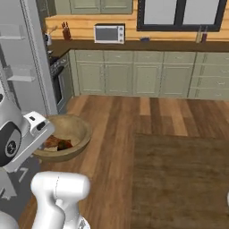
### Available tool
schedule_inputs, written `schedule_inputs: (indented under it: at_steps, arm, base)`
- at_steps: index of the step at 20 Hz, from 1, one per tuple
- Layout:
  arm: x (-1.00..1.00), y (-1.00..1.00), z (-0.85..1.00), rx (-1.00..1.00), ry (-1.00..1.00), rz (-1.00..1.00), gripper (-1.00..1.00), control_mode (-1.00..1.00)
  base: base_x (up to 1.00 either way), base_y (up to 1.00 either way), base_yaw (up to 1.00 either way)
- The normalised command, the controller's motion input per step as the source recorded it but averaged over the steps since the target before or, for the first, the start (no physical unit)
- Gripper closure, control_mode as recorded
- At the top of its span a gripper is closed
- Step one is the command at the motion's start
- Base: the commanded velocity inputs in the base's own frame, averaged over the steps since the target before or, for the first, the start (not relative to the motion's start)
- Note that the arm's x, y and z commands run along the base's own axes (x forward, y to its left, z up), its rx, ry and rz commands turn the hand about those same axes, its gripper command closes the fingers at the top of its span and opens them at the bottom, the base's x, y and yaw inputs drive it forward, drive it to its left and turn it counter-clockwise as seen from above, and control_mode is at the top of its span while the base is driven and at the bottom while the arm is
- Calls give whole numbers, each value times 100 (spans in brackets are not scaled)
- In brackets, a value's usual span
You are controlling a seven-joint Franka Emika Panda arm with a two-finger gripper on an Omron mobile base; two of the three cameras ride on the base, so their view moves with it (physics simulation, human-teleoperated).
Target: Pick the chicken drumstick and bell pepper from their plates and place them in the bowl. Then put the bowl in the fridge.
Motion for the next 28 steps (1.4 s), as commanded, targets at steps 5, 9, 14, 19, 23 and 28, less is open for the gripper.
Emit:
schedule_inputs:
  at_steps: [5, 9, 14, 19, 23, 28]
  arm:
    - [0, 0, 0, 0, 0, 0, 100, 100]
    - [0, 0, 0, 0, 0, 0, 100, 100]
    - [0, 0, 0, 0, 0, 0, 100, 100]
    - [0, 0, 0, 0, 0, 0, 100, 100]
    - [0, 0, 0, 0, 0, 0, 100, 100]
    - [0, 0, 0, 0, 0, 0, 100, 100]
  base:
    - [99, -9, -7]
    - [96, -9, -10]
    - [97, -5, -7]
    - [80, -5, -3]
    - [16, -2, 3]
    - [-48, 0, 23]
